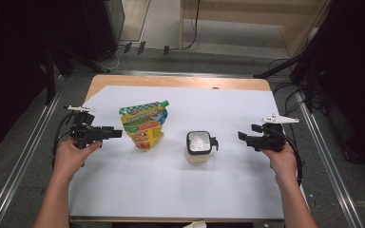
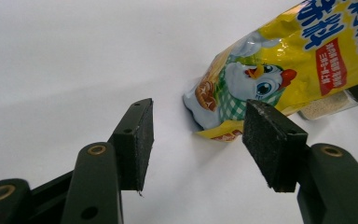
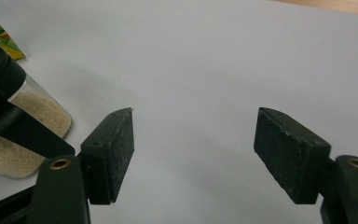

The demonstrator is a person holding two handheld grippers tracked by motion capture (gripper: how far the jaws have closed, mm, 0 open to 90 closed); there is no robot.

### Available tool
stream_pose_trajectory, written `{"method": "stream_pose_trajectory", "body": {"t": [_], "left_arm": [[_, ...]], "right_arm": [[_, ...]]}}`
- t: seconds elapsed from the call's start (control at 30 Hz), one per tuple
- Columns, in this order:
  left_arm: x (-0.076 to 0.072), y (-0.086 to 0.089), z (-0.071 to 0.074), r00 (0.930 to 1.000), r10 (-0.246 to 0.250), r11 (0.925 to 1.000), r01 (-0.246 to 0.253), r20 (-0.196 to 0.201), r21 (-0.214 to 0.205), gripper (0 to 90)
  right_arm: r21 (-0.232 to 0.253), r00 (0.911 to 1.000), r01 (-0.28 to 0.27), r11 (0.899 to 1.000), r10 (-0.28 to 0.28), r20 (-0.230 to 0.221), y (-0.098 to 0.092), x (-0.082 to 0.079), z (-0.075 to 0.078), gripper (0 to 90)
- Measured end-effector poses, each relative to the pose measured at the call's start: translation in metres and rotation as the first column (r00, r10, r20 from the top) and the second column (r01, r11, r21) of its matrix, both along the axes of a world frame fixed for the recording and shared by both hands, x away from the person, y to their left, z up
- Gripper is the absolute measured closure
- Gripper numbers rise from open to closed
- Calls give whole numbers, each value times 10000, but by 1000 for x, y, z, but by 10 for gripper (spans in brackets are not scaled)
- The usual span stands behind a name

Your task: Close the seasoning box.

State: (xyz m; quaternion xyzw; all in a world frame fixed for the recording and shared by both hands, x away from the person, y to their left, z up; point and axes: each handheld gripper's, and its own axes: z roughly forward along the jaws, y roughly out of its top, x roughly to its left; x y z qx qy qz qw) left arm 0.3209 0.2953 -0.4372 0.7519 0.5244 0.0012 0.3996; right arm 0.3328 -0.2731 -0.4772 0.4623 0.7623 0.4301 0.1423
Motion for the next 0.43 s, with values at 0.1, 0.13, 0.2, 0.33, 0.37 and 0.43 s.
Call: {"method": "stream_pose_trajectory", "body": {"t": [0.1,0.13,0.2,0.33,0.37,0.43], "left_arm": [[1,0,-1,10000,25,9999,-26,52,123,439],[1,-1,-2,10000,65,9998,-66,49,166,439],[1,-1,-2,9998,199,9996,-201,80,205,440],[2,0,-4,9997,221,9995,-223,95,213,424],[3,-1,-5,9996,260,9994,-262,73,239,420],[3,-1,-6,9996,255,9992,-258,109,321,411]], "right_arm": [[-87,10000,-46,10000,46,-35,3,0,-2,296],[-134,10000,-50,9999,49,-73,4,0,-2,296],[-232,9999,-128,9996,126,-77,5,0,-3,294],[-342,9997,-202,9992,198,-110,8,0,-4,290],[-347,9998,-175,9992,171,-118,8,0,-4,288],[-360,9997,-198,9992,193,-140,9,1,-5,278]]}}
